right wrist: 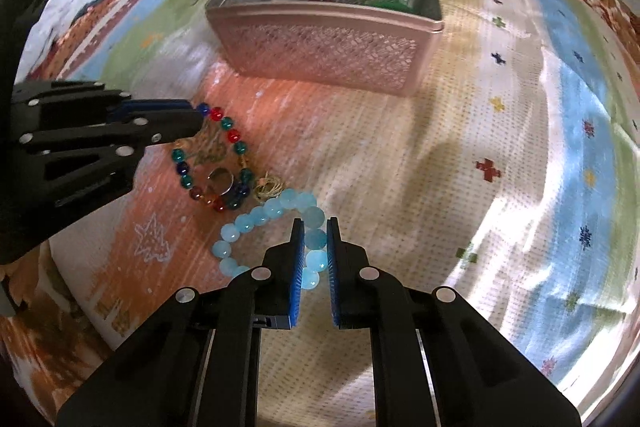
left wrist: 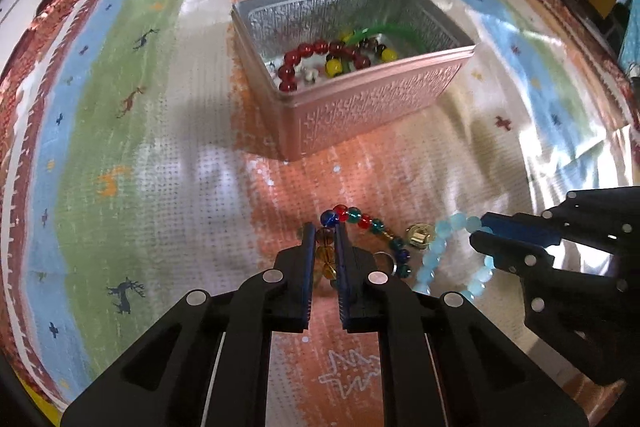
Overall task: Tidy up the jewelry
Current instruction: 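Close left tool on multicolour bracelet while right tool grips light blue bracelet, then lift both bracelets and carry them over the silver tin box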
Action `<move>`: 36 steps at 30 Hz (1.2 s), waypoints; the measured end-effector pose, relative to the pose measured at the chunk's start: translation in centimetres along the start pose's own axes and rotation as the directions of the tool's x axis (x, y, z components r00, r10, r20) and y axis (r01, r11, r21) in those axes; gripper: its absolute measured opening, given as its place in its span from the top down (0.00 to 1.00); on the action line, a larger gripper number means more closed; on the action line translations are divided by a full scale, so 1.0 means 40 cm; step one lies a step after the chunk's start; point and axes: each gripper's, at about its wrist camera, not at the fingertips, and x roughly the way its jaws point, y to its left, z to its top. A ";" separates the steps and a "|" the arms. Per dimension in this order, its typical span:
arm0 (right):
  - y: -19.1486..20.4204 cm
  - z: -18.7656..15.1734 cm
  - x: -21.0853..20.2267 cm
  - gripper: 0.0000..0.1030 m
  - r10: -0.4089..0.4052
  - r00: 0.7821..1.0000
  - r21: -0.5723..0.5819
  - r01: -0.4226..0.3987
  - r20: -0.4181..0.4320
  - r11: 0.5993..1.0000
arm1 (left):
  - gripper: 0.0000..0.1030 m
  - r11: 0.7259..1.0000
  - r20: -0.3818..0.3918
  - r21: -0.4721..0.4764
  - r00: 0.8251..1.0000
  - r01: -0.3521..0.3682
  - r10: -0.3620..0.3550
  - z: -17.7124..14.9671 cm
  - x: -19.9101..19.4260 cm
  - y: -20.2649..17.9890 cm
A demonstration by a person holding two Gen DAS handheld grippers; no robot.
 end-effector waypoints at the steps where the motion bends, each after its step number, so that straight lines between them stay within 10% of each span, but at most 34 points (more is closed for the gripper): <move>1: -0.004 0.001 -0.004 0.88 0.002 1.000 0.005 -0.002 0.007 1.000 | 0.91 1.000 0.006 -0.003 1.000 0.006 -0.006 -0.001 -0.006 0.001; 36: -0.021 0.055 -0.179 0.88 0.116 0.953 0.061 -0.138 0.279 0.988 | 0.91 0.994 0.180 -0.051 0.980 0.097 -0.086 0.034 -0.154 0.030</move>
